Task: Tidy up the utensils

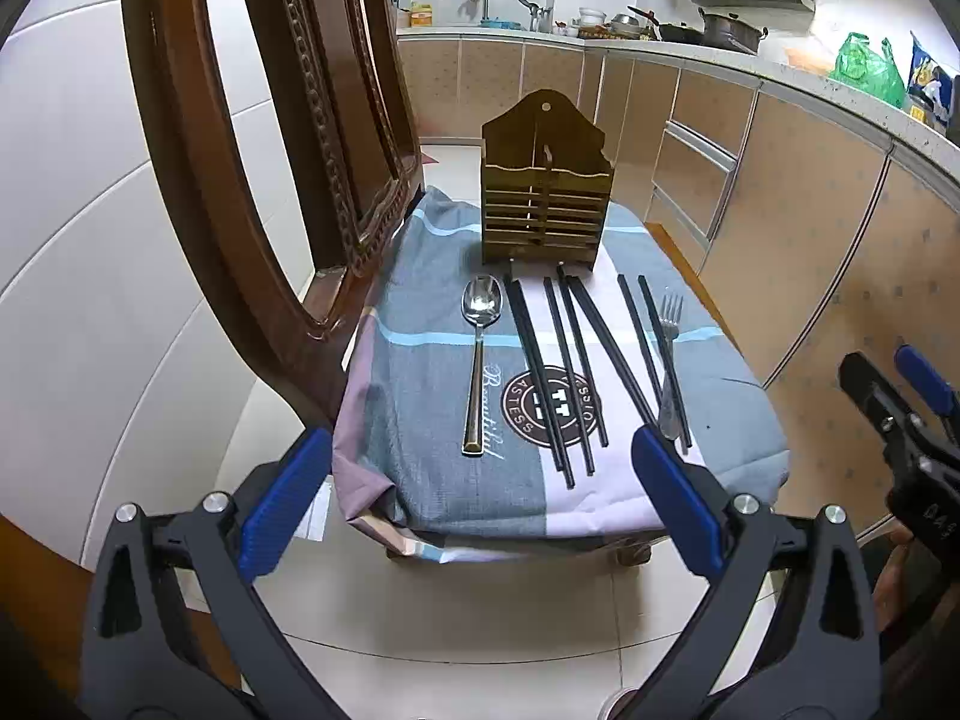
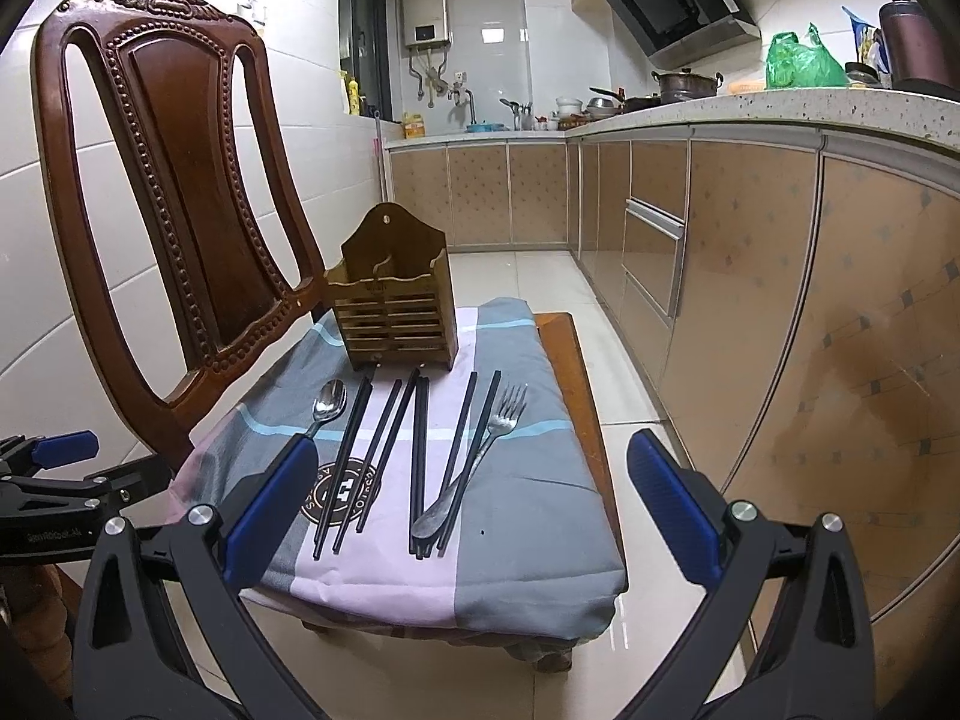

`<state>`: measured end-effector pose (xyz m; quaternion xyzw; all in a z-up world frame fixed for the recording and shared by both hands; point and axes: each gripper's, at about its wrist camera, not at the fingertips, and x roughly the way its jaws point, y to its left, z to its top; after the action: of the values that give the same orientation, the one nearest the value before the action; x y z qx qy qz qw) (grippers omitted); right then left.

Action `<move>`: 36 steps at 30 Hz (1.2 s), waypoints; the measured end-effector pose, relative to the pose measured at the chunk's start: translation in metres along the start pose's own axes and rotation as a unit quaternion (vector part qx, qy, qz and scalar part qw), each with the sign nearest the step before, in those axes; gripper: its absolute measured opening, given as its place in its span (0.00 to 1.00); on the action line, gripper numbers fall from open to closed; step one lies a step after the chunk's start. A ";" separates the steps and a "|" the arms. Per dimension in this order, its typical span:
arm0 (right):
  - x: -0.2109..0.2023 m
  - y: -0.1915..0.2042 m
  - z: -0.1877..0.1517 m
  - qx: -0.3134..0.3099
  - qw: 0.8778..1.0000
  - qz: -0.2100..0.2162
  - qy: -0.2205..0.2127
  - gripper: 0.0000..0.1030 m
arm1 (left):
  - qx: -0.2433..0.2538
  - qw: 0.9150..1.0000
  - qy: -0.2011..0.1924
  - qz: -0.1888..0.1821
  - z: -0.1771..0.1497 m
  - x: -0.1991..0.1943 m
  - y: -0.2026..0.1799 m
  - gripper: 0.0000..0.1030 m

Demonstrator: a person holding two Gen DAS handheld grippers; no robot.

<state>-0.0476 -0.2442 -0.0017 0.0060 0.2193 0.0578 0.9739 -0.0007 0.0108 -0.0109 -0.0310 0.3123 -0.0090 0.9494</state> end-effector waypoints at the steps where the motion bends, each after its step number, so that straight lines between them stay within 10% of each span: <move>1: -0.002 0.001 -0.001 -0.004 1.000 0.000 -0.007 0.98 | -0.001 1.000 -0.007 0.001 0.000 0.000 0.000 0.96; 28: -0.123 -0.001 -0.001 -0.001 0.997 0.034 -0.073 0.98 | 0.010 0.999 -0.031 -0.013 -0.007 -0.105 -0.010 0.96; 36: -0.067 -0.018 -0.012 -0.005 1.000 0.027 -0.008 0.98 | 0.013 1.000 0.008 -0.002 -0.017 -0.041 -0.011 0.96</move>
<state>-0.1106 -0.2696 0.0150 0.0076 0.2113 0.0848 0.9737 -0.0439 0.0009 0.0007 -0.0192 0.3195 -0.0153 0.9473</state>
